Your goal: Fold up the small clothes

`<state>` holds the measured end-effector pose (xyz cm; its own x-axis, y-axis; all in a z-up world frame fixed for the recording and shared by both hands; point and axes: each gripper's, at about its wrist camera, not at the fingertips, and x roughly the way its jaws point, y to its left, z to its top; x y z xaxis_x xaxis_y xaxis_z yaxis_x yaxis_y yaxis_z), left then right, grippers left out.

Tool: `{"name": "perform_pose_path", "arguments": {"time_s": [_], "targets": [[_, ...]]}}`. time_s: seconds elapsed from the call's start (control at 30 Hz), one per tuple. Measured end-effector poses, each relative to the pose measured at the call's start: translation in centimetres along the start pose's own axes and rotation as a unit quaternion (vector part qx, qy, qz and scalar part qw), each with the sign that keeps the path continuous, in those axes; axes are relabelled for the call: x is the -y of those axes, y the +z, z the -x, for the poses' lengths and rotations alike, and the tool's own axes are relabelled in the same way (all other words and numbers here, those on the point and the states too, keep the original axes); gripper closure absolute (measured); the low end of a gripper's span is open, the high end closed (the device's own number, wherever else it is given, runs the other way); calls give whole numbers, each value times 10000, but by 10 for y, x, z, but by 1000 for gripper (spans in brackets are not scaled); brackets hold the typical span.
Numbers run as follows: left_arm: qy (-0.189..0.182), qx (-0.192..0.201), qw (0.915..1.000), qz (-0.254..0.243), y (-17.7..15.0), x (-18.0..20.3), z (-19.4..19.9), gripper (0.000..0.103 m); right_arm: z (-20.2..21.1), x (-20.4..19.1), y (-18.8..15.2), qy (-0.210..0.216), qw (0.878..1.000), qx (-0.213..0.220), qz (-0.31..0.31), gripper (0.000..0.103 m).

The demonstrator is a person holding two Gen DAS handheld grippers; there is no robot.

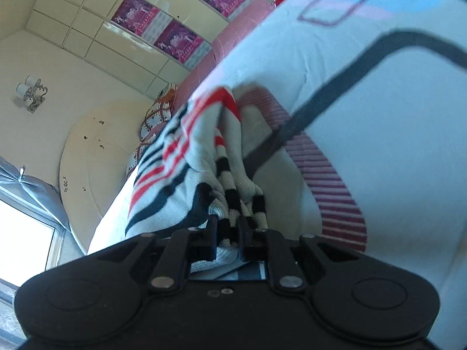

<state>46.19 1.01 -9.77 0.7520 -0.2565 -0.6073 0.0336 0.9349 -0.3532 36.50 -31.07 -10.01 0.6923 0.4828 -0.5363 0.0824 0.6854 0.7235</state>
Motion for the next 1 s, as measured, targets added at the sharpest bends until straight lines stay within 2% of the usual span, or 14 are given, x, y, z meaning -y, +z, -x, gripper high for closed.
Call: {"name": "perform_pose_path", "arguments": {"time_s": [0.03,0.1,0.23,0.33,0.4,0.5,0.7,0.8,0.9,0.97,1.0], "targets": [[-26,43,10000,-35,0,1,1,27,3,-4,0,3,9999,25,106,90],[210,-222,9993,-230,-2,2,-9,27,-9,0,1,-153,9995,-196,168,92],[78,-296,9995,-10,-5,-7,-14,27,-13,7,3,-11,9994,-318,123,90],[187,-311,9992,-138,-3,-1,-12,27,-5,4,5,36,9994,-256,212,79],[231,-320,9990,-230,-1,3,-12,27,4,-6,6,-136,9989,4,453,61],[247,-325,9989,-235,1,5,-8,27,11,-14,13,-113,9972,251,696,61],[78,-58,9995,-287,20,10,0,27,-4,-29,30,-92,9929,171,1175,59],[34,-100,9994,-332,31,14,-13,27,-20,-45,36,-20,9861,151,1654,62],[-50,-279,9990,-334,36,16,-34,27,-39,-55,37,-194,9744,47,2241,65],[-103,-416,9984,-364,34,17,-47,27,-53,-55,35,-632,9607,-72,2704,66],[-20,-527,9977,-421,33,17,-53,27,-60,-51,35,-826,9549,-188,2845,63]]}}
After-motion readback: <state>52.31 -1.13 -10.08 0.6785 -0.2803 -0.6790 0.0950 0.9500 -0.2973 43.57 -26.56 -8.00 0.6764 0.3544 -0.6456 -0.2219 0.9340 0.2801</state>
